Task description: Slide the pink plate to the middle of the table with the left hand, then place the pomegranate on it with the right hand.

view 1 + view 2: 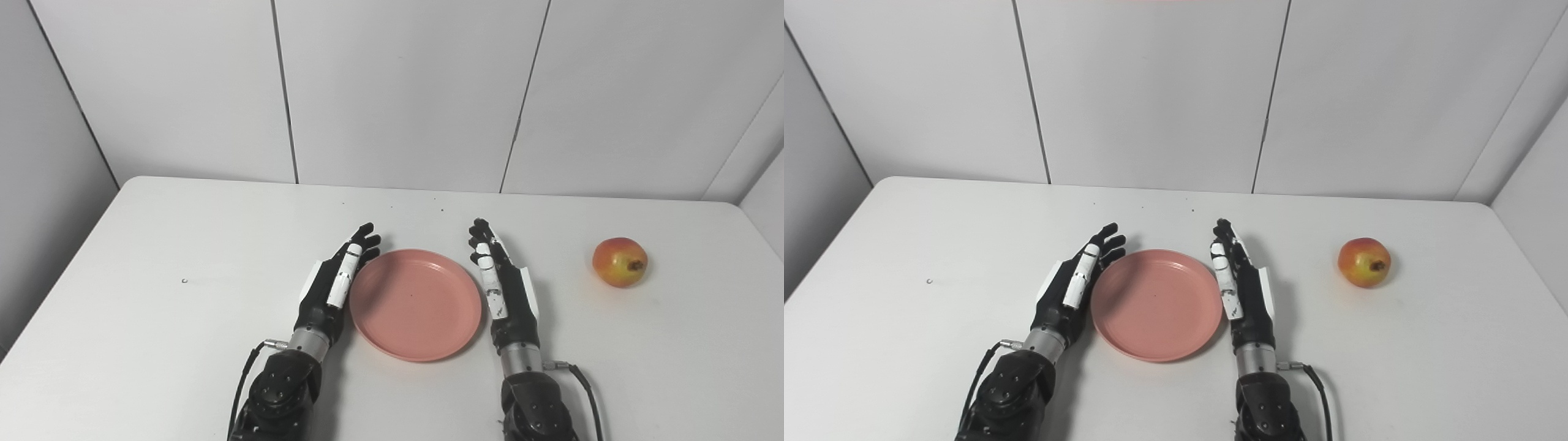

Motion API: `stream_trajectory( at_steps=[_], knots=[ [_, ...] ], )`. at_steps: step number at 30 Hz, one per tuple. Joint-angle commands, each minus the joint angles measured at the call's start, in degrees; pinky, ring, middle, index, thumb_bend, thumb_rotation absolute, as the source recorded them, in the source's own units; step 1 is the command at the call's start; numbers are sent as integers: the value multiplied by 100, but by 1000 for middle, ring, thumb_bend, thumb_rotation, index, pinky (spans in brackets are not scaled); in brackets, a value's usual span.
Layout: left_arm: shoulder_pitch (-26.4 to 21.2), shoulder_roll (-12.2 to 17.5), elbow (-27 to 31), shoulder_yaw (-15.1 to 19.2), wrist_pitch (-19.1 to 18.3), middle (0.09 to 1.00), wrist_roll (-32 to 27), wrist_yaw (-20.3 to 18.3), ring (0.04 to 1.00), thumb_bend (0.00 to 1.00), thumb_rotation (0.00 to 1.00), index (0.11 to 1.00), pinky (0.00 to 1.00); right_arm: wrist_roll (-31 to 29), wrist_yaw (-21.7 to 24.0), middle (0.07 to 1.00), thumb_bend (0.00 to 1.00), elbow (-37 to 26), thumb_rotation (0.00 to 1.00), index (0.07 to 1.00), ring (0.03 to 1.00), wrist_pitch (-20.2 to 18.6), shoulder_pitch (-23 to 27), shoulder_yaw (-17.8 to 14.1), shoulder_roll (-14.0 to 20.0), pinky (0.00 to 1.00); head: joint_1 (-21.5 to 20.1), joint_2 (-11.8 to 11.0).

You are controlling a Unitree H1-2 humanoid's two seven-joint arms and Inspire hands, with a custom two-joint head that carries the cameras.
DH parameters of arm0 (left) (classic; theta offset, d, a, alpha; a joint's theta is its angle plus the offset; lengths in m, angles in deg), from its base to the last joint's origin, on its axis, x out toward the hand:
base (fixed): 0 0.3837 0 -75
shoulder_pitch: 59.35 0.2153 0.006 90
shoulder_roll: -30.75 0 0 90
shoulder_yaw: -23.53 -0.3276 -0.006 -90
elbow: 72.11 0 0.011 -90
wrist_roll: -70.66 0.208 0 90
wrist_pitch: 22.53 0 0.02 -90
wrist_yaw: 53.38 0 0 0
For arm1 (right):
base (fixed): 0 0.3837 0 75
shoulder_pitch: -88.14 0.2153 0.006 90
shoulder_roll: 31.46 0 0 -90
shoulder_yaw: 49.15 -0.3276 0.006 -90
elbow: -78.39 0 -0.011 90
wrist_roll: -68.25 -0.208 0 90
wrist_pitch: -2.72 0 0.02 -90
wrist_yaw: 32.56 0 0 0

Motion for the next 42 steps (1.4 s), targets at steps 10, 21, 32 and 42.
stream_trajectory(
  at_steps=[10, 21, 32, 42],
  knots=[
    [-36, -38, -28, -85, -2, 894, 63, -79, 895, 391, 1000, 885, 883, 886, -523, 914, 545, -801, 911, 901, 925, 340, -160, 51, 314, 908, -34, -6],
    [-67, 2, -117, -59, 124, 897, 40, -110, 899, 397, 1000, 887, 889, 1755, -1080, 890, 735, -1261, 640, 886, 888, -107, -58, -216, 528, 857, -119, -26],
    [-59, -31, -100, -8, 88, 889, -38, -88, 897, 383, 1000, 882, 886, 1967, -1351, 887, 770, -1206, 519, 883, 886, -137, 115, -559, 837, 842, -161, -31],
    [-47, 7, -80, -7, 44, 895, -45, -128, 900, 390, 1000, 887, 891, 1962, -1555, 897, 780, -1077, 499, 892, 879, -235, 203, -775, 1055, 814, -173, -33]
  ],
)
